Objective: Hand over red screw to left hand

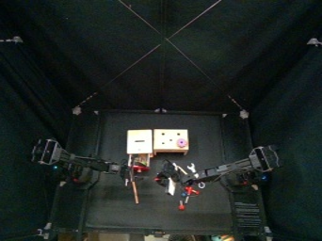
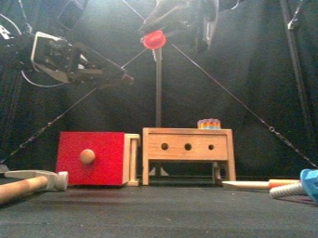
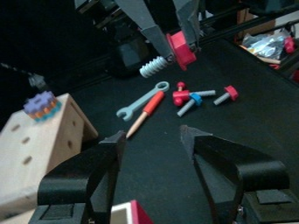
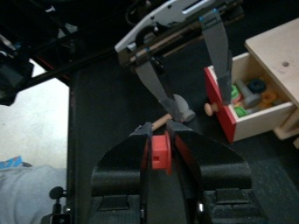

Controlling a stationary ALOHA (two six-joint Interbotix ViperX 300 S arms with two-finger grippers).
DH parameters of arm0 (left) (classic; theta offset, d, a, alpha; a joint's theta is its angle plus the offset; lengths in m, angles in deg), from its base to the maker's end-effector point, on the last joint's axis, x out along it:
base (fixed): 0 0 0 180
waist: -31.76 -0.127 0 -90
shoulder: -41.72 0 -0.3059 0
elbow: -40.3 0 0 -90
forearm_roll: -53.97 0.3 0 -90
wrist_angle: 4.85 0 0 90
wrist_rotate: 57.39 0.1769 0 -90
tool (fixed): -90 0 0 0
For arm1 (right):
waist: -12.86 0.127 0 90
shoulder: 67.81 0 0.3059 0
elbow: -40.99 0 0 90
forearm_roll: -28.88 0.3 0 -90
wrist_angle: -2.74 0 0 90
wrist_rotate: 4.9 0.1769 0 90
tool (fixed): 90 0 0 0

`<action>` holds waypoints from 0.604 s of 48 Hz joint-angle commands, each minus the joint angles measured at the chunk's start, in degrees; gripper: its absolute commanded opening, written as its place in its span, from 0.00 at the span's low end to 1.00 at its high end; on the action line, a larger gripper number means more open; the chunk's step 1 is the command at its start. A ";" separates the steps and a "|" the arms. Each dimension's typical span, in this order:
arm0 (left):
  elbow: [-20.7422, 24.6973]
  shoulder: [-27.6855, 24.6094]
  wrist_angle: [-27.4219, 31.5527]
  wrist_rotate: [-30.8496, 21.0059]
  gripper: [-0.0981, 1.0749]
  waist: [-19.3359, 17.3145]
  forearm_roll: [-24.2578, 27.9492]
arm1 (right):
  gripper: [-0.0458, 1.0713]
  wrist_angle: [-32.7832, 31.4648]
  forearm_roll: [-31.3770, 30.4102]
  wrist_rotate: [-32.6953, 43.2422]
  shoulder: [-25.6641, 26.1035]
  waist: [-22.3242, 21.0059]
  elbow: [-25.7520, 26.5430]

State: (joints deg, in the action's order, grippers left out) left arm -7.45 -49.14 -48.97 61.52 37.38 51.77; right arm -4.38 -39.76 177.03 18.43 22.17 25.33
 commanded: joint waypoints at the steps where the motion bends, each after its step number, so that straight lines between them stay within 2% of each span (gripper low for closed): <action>1: 1.67 -0.70 -3.08 3.60 0.85 0.44 -1.76 | 0.55 4.04 0.44 0.00 2.55 -1.58 1.23; 8: 1.85 -1.58 -7.29 8.53 0.85 1.49 -4.83 | 0.55 10.72 2.55 -0.09 2.64 -4.04 0.79; 16: 2.20 -2.11 -9.49 12.66 0.85 2.11 -5.27 | 0.55 16.35 4.66 -0.44 2.55 -6.50 0.35; 29: 2.90 -2.11 -10.99 13.97 0.85 2.55 -5.62 | 0.55 23.91 8.09 -0.62 2.55 -9.32 -1.41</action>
State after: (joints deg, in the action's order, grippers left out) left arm -5.95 -51.51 -58.64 75.24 39.76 46.23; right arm 17.07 -32.73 176.50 19.22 13.91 23.74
